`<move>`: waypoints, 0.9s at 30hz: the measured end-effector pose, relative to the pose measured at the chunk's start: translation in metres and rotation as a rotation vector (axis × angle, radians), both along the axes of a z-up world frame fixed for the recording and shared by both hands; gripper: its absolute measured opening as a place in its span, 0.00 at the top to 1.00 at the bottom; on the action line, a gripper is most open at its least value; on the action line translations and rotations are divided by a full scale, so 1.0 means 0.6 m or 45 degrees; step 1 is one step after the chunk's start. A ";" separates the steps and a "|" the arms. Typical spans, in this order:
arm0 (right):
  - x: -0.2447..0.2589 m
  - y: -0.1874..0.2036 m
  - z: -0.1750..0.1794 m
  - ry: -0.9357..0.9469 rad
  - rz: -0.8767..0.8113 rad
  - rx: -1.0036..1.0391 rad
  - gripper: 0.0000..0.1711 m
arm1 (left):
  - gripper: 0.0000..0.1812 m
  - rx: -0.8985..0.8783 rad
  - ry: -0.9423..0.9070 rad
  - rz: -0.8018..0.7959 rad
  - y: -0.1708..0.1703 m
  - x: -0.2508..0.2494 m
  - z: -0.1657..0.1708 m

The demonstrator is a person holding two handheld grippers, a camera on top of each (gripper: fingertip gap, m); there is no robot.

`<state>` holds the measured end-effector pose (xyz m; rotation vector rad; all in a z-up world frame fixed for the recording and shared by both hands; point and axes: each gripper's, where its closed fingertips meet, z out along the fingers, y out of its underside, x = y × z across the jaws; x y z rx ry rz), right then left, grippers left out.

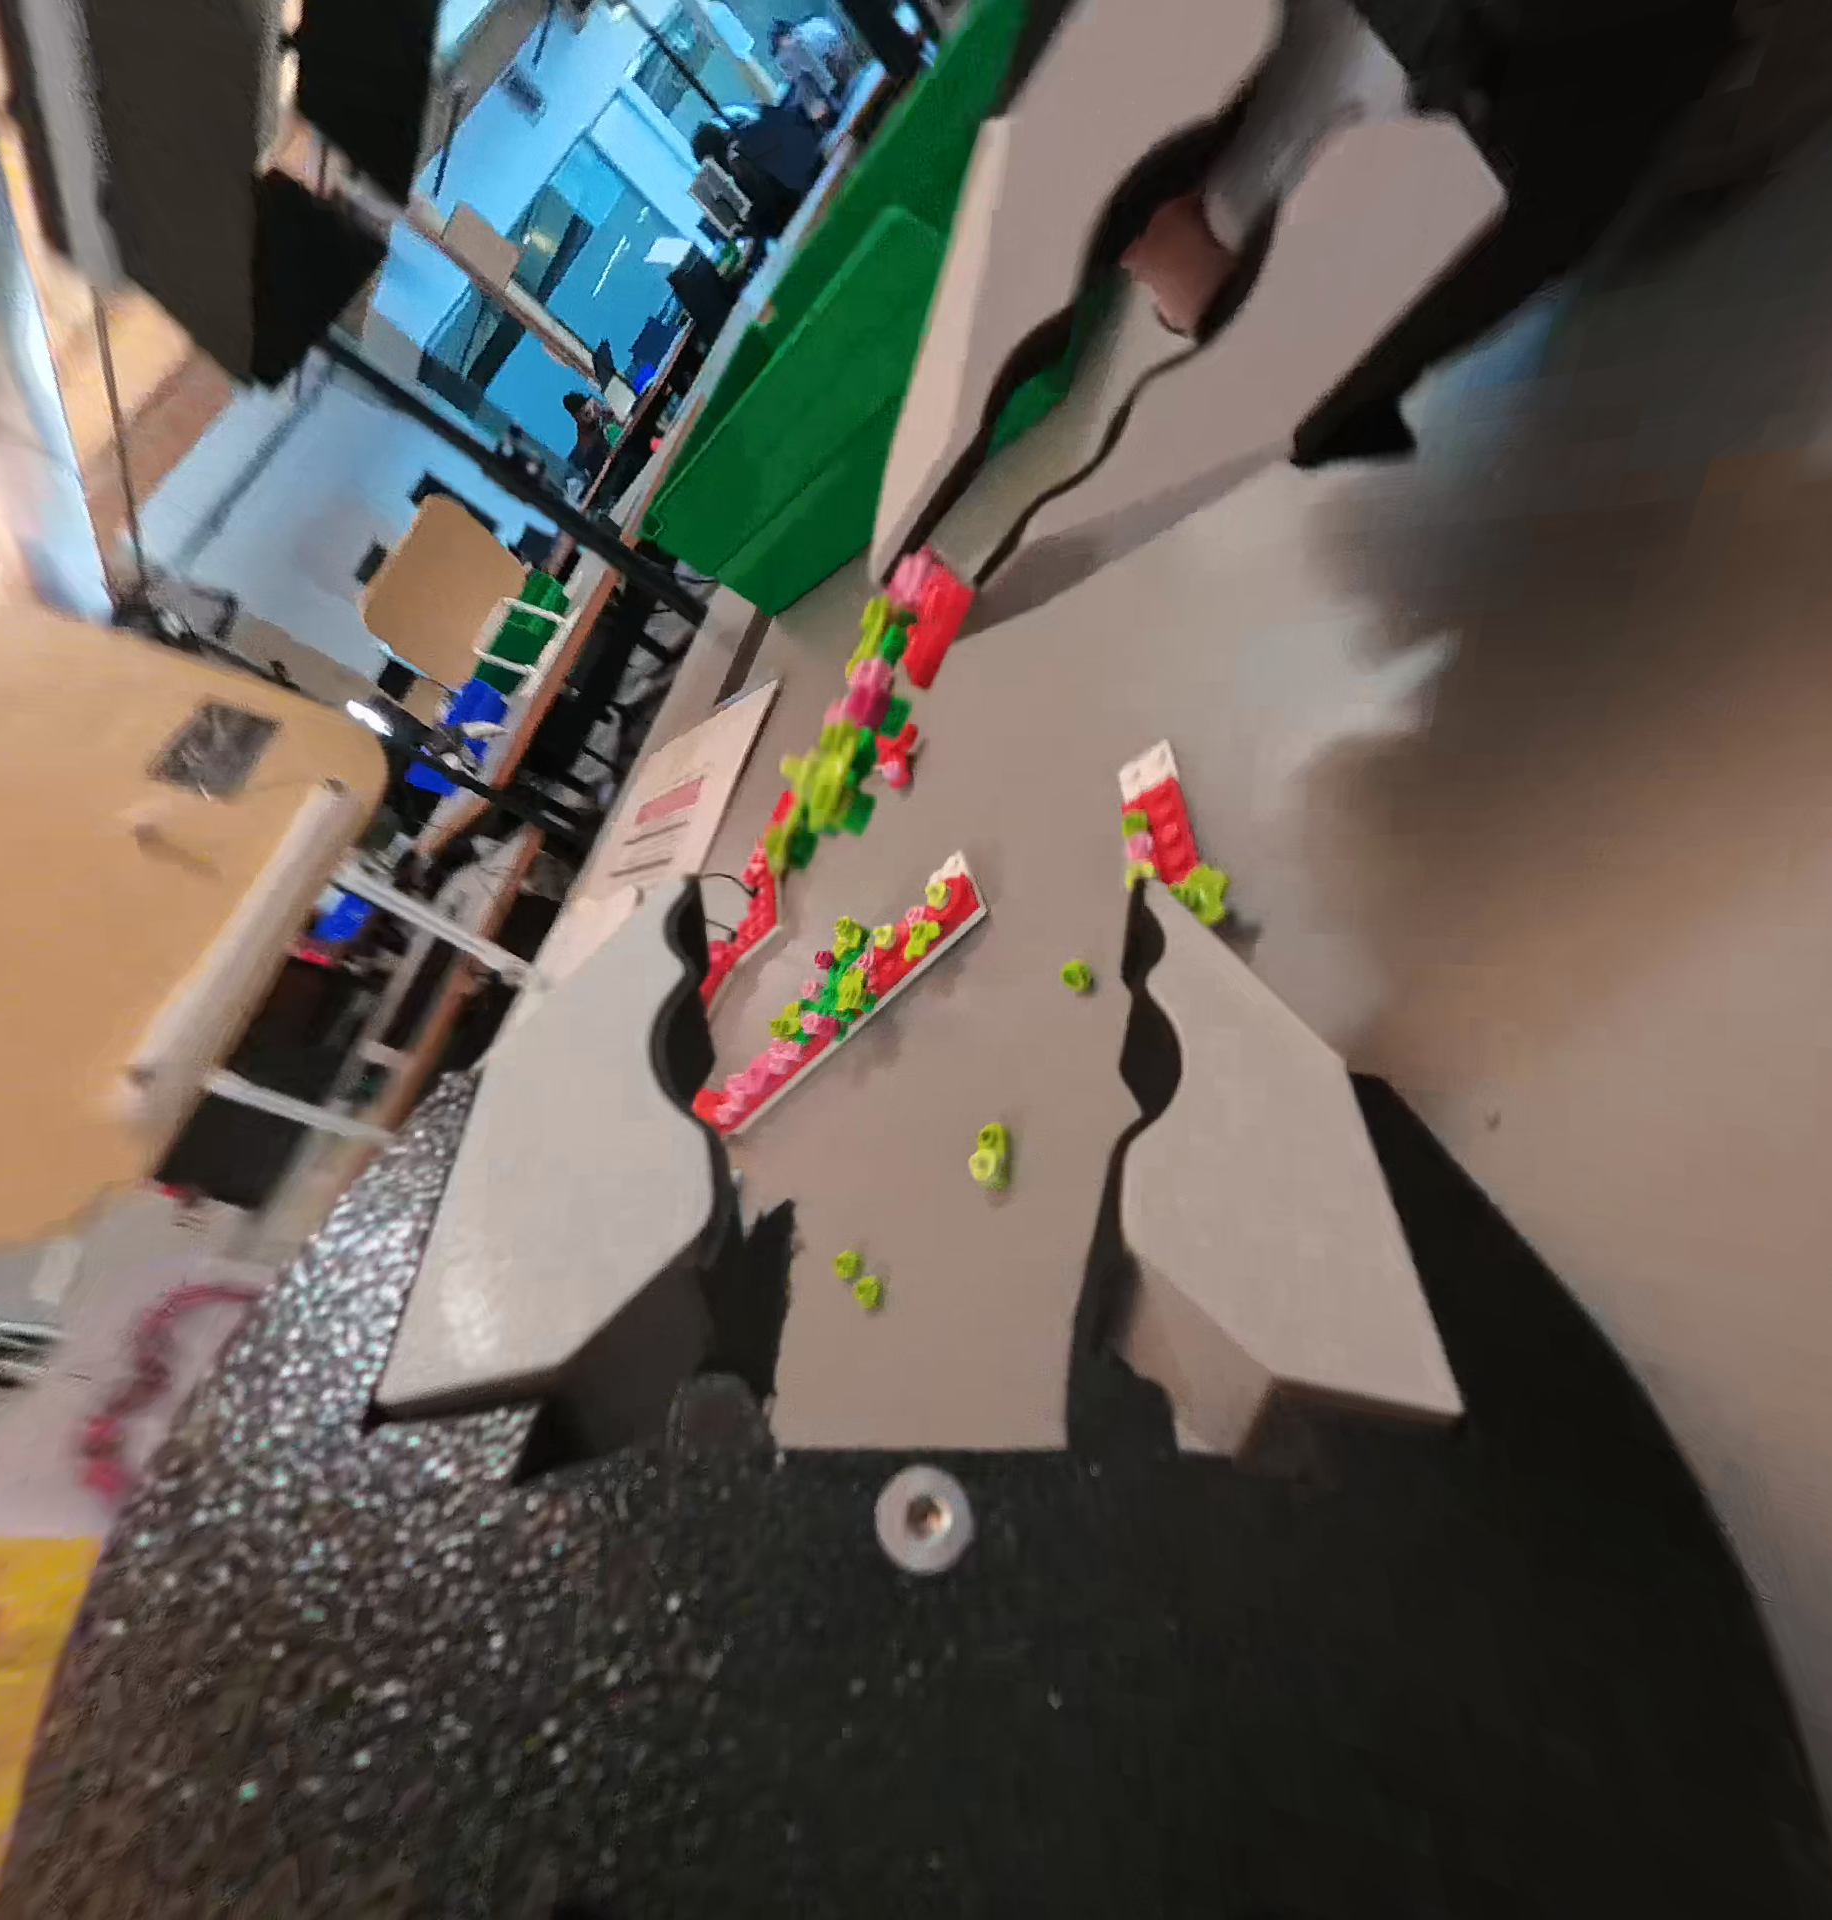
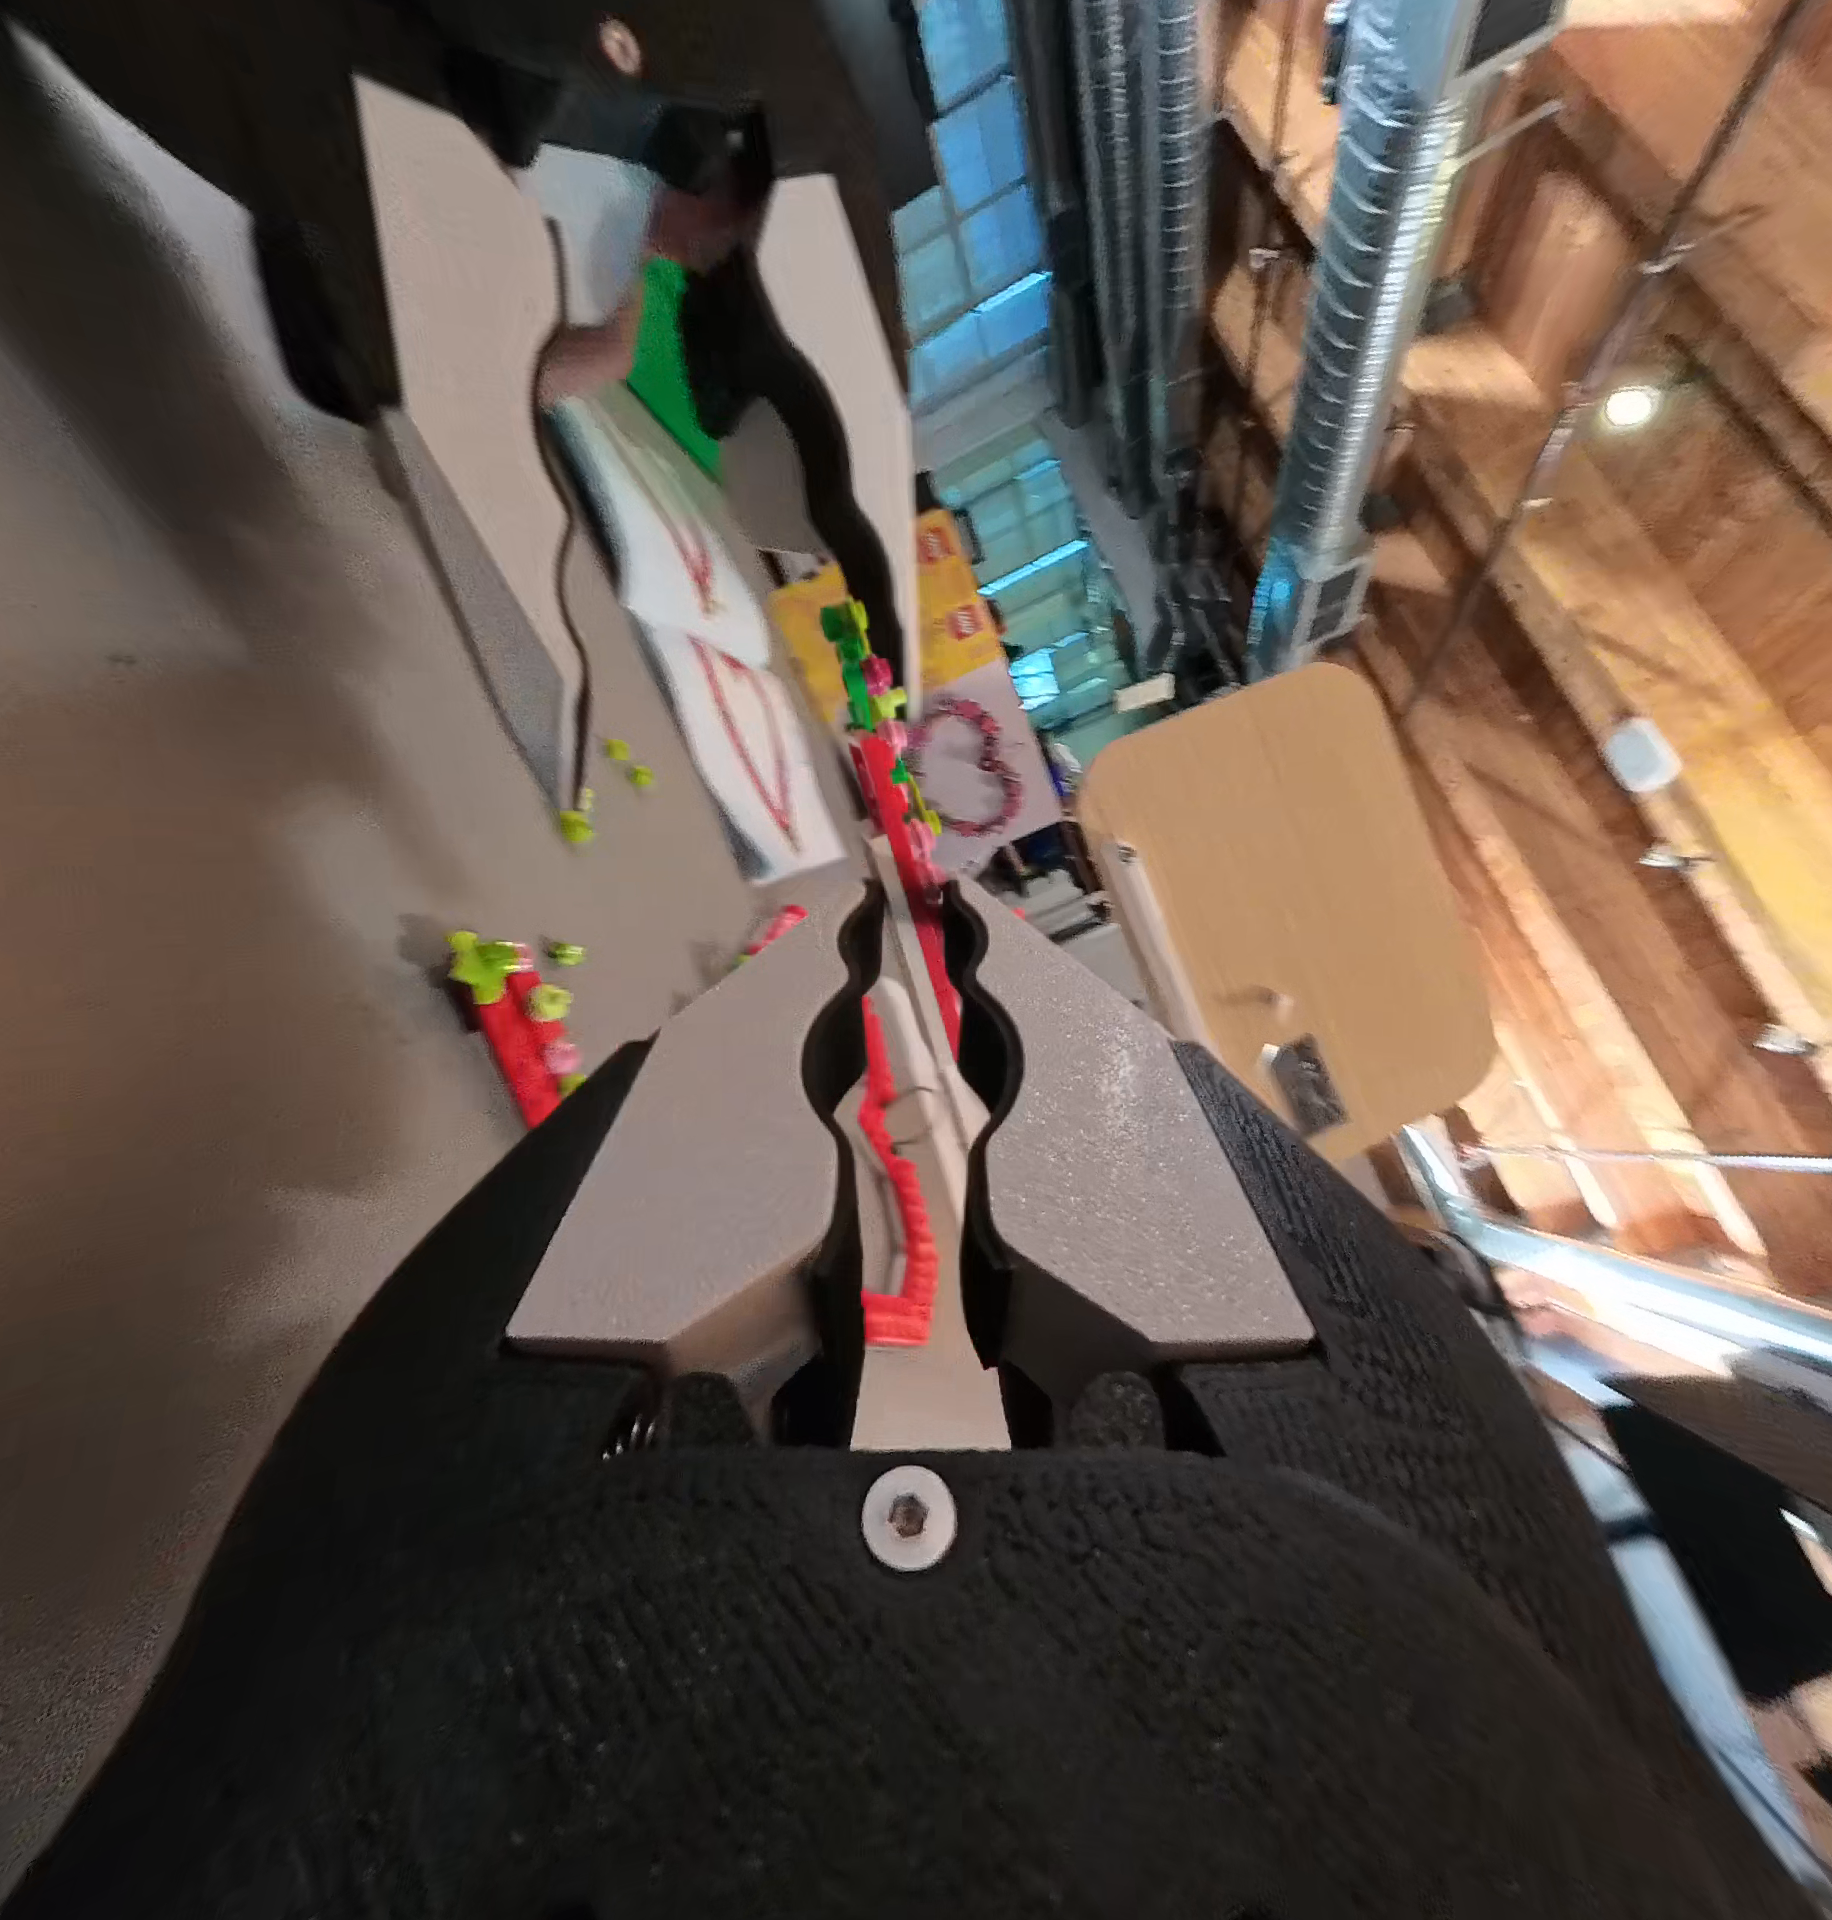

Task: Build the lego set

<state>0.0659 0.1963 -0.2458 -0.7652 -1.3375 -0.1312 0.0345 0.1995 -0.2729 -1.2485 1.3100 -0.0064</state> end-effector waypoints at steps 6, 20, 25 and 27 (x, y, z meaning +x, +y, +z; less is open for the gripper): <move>0.015 0.042 0.084 0.161 -0.218 0.179 0.94 | 0.56 -0.482 -0.762 -0.004 0.020 0.016 0.077; -0.005 0.049 0.399 0.407 -0.284 0.624 0.94 | 0.70 -0.137 -1.348 -0.494 0.009 0.034 0.427; 0.013 0.025 0.442 0.529 -0.317 0.713 0.94 | 0.77 0.049 -1.342 -0.550 -0.004 0.042 0.466; 0.012 0.013 0.446 0.541 -0.301 0.743 0.94 | 0.79 0.057 -1.314 -0.577 -0.011 0.053 0.465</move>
